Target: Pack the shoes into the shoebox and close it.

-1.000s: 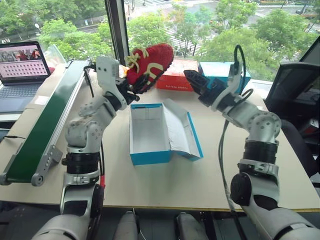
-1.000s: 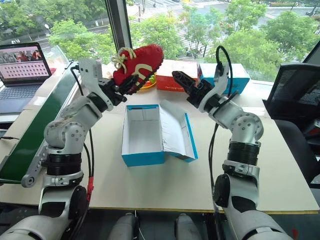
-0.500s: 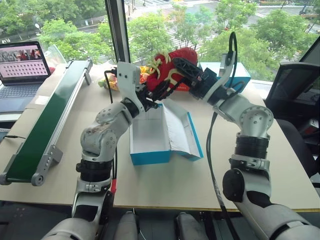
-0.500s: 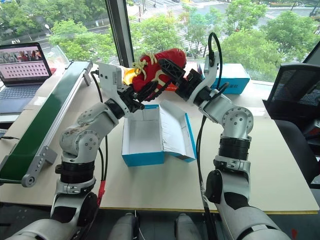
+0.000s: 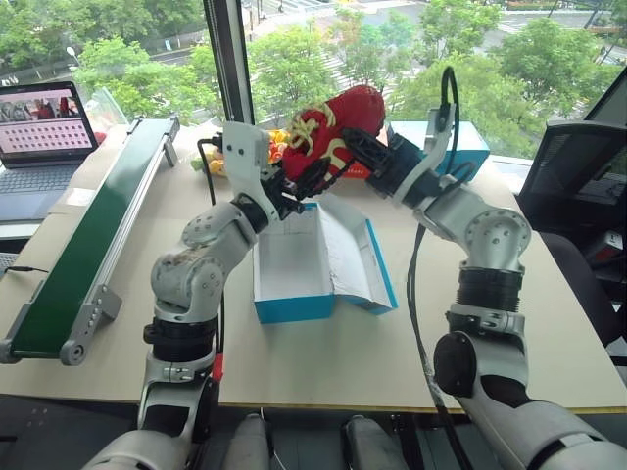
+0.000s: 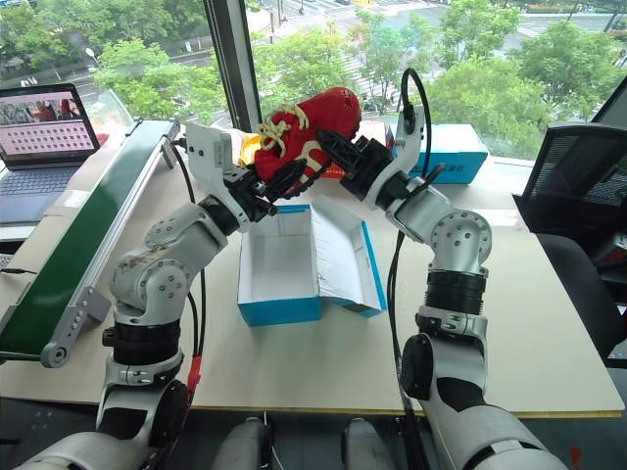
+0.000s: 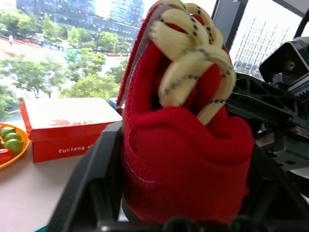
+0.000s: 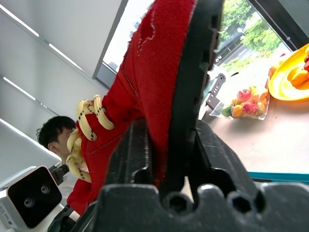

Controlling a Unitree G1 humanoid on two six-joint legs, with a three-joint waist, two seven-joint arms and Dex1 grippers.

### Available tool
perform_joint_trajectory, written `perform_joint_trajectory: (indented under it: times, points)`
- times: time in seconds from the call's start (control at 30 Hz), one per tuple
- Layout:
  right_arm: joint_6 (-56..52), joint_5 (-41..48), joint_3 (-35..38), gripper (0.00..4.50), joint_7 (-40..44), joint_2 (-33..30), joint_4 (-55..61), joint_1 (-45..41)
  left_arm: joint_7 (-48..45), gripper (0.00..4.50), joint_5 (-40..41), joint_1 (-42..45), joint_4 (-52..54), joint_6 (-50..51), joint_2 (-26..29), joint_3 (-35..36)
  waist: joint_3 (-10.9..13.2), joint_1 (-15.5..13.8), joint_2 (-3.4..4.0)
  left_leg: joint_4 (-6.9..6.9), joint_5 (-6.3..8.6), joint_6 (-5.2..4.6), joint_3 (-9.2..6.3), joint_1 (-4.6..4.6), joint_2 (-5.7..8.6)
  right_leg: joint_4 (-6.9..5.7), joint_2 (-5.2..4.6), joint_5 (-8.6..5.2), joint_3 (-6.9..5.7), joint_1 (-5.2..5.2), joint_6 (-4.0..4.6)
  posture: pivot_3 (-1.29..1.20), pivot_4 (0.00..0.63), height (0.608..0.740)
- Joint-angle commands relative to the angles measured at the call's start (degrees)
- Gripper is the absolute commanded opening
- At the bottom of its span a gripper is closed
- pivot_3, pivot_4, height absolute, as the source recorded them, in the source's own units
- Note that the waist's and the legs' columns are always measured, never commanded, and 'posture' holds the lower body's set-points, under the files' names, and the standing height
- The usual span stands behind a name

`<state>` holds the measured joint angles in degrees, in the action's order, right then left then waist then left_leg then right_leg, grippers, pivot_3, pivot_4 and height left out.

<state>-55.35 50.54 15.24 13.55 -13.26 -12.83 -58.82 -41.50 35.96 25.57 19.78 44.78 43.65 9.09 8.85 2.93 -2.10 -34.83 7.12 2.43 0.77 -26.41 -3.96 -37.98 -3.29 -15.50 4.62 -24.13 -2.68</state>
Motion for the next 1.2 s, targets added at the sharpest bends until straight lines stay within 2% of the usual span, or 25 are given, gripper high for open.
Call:
perform_joint_trajectory:
  times: [0.03, 0.17, 0.3, 0.43, 0.67, 0.73, 1.03, 1.07, 1.2]
  points:
    - [-6.02, -3.92, -8.34, 0.3, -0.3, -0.73, 4.66, -1.88, -6.65, 4.5, -0.94, -4.5, 1.99, -2.5, 6.73, 2.72, 0.01, -0.01, 0.02, 0.01, 0.0, 0.0, 0.0, 0.0, -0.01, 0.0, 0.0, -0.01, 0.0, -0.01, 0.02, 0.0, 0.15, 0.74]
    - [-9.28, -9.31, -15.31, 0.3, -0.57, -1.6, 5.85, 0.29, -10.11, 4.5, -0.52, -8.7, 4.39, -3.46, 9.92, 2.69, 0.05, -0.5, 0.03, 0.07, 0.0, 0.0, 0.02, -0.01, -0.03, 0.01, -0.01, -0.05, 0.0, -0.06, 0.08, 0.0, 0.15, 0.74]
    - [-9.29, -14.9, -21.19, 0.3, 0.15, -2.16, 5.0, 2.87, -9.44, 4.5, -0.71, -10.05, 6.06, -3.44, 9.61, 2.4, 0.06, -0.96, 0.02, 0.03, 0.0, 0.01, 0.02, -0.02, -0.02, 0.04, -0.05, -0.05, -0.07, -0.02, 0.08, 0.0, 0.15, 0.74]
    - [-6.31, -22.06, -29.2, 0.3, 3.51, -4.1, 4.1, 5.21, -8.5, 4.5, -0.83, -10.8, 7.31, -3.21, 9.08, 2.16, 0.06, -0.68, 0.02, 0.02, 0.0, 0.0, 0.03, -0.02, -0.03, 0.01, -0.04, -0.06, -0.06, -0.04, 0.09, 0.0, 0.15, 0.74]
    - [0.78, -32.39, -36.31, 0.3, 6.97, -4.15, -1.25, 5.88, -6.85, 4.5, -0.51, -11.43, 8.76, -2.44, 8.5, 2.37, 0.06, -0.35, 0.02, 0.02, 0.0, 0.0, 0.03, -0.01, -0.03, 0.0, -0.02, -0.06, -0.04, -0.04, 0.09, 0.0, 0.15, 0.74]
    - [1.58, -33.51, -35.96, 1.29, 7.57, -3.42, -2.08, 5.65, -6.39, 4.5, -0.32, -11.47, 9.08, -2.22, 8.41, 2.4, 0.06, -0.42, 0.02, 0.01, 0.0, 0.0, 0.03, 0.03, -0.04, -0.03, -0.01, -0.06, -0.04, -0.02, 0.09, 0.0, 0.15, 0.74]
    - [7.71, -38.7, -31.09, 4.3, 4.36, 0.97, -4.32, 2.3, -5.32, 4.5, 0.3, -11.94, 9.49, -2.28, 8.17, 2.68, 0.06, -0.57, 0.02, 0.01, 0.0, 0.0, 0.03, 0.02, -0.03, -0.03, -0.02, -0.06, -0.05, -0.03, 0.09, 0.0, 0.15, 0.74]
    - [8.48, -39.17, -30.67, 4.49, 4.14, 1.36, -4.3, 1.94, -5.34, 4.5, 0.36, -11.99, 9.42, -2.38, 8.2, 2.67, 0.06, -0.51, 0.02, 0.0, 0.0, 0.0, 0.03, 0.02, -0.03, -0.04, -0.01, -0.06, -0.05, -0.03, 0.09, 0.0, 0.15, 0.74]
    - [14.28, -37.92, -27.4, 4.49, 5.17, 4.32, 0.86, 0.88, -5.07, 4.5, -0.78, -12.35, 7.85, -3.39, 8.57, 3.17, 0.06, -0.37, 0.02, 0.02, 0.0, 0.0, 0.02, 0.02, -0.04, -0.04, -0.01, -0.06, -0.05, -0.03, 0.09, 0.0, 0.15, 0.74]
